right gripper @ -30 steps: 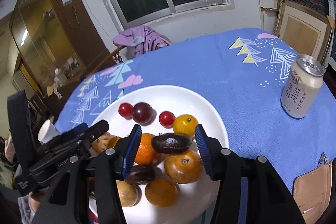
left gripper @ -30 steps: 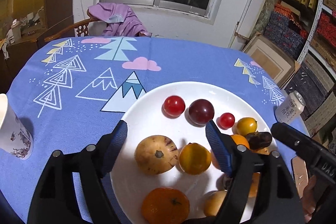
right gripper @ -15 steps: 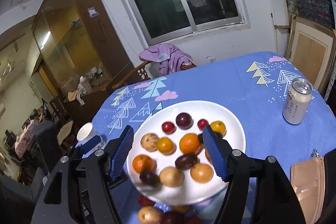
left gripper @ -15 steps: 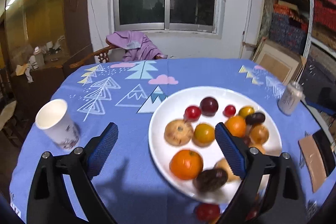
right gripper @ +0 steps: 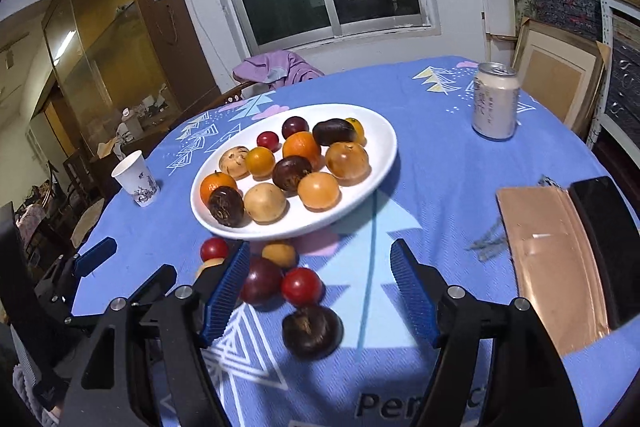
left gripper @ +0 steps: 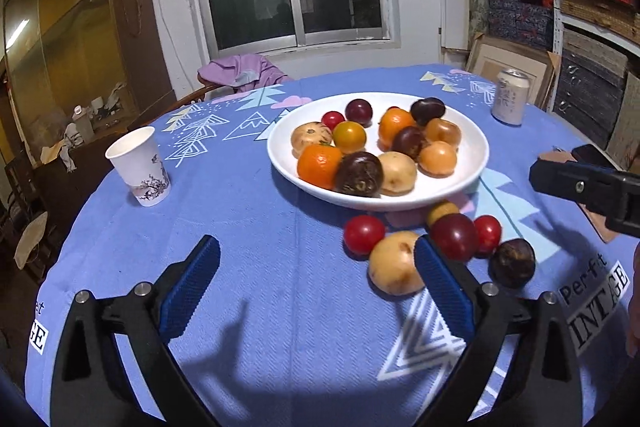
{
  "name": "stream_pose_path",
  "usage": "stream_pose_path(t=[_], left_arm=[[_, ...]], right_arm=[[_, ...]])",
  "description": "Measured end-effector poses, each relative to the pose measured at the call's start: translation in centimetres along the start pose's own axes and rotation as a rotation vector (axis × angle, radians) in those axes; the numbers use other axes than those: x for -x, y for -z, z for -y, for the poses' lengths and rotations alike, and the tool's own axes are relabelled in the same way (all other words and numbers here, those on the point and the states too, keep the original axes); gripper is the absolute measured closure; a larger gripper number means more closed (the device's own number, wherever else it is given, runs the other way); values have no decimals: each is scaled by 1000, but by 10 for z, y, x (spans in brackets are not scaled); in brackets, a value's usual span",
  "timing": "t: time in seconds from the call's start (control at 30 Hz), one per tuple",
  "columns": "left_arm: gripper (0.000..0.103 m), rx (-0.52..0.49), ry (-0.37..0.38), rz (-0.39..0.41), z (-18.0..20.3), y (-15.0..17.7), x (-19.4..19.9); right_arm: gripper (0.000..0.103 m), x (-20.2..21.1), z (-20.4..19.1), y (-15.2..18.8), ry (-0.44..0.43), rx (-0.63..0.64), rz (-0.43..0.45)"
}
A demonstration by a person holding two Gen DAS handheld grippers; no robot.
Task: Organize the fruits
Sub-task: 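Move both open tools back toward the remaining fruits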
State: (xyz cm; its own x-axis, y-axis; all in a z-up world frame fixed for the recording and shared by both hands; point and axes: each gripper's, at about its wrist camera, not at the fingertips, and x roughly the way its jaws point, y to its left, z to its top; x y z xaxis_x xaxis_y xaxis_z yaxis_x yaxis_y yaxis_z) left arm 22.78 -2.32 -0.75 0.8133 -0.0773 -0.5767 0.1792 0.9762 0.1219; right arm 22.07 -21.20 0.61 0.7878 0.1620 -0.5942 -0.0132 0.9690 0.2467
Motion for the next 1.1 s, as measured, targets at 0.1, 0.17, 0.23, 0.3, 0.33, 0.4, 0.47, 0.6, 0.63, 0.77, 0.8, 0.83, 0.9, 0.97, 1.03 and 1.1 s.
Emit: stream_pose_path(t=[0.1,0.17,0.23,0.3,0.33,0.4,0.47,0.6,0.63,0.77,0.8,0.83,0.9,0.97,1.03,1.1], left_arm=[[7,-13,-3,-17,4,1,-4],[7,-2,4,-34,2,0,-7],[7,20,11,-48,-3,0,-11],[7,33,13,-57,-5,0,-13],[7,36,13,-61,-6,-1,-14],[7,38,15,-64,-6,-1,-15],[7,34,14,-65,-5,-1,-16],[7,30,17,-67,-4,-1,-16],[7,31,19,-70,-4,-2,-16],[7,55,21,-90,-12,-2,-22],[7,68,19,-98,-15,-2,-24],[7,85,19,-110,-19,-2,-27],[7,113,23,-128,-24,-2,-30],[7,132,30,-140,-28,-1,-33],[7,137,31,-148,-29,0,-35],[7,131,34,-152,-29,0,-36]], right_arm=[[29,1,0,1,3,0,3],[29,0,1,1,9,8,-1],[29,-2,-1,1,14,19,-13],[29,-4,-2,1,19,29,-16],[29,-4,-2,2,23,38,-19],[29,-5,-3,3,26,47,-21],[29,-6,-5,4,31,58,-25],[29,-11,-9,6,40,77,-45],[29,-12,-10,7,41,83,-51],[29,-21,-17,16,54,133,-86],[29,-23,-19,18,59,151,-97],[29,-25,-20,20,62,160,-102],[29,-28,-21,22,67,179,-113],[29,-29,-23,25,73,194,-119],[29,-31,-25,28,80,211,-127],[29,-32,-29,30,83,233,-133]])
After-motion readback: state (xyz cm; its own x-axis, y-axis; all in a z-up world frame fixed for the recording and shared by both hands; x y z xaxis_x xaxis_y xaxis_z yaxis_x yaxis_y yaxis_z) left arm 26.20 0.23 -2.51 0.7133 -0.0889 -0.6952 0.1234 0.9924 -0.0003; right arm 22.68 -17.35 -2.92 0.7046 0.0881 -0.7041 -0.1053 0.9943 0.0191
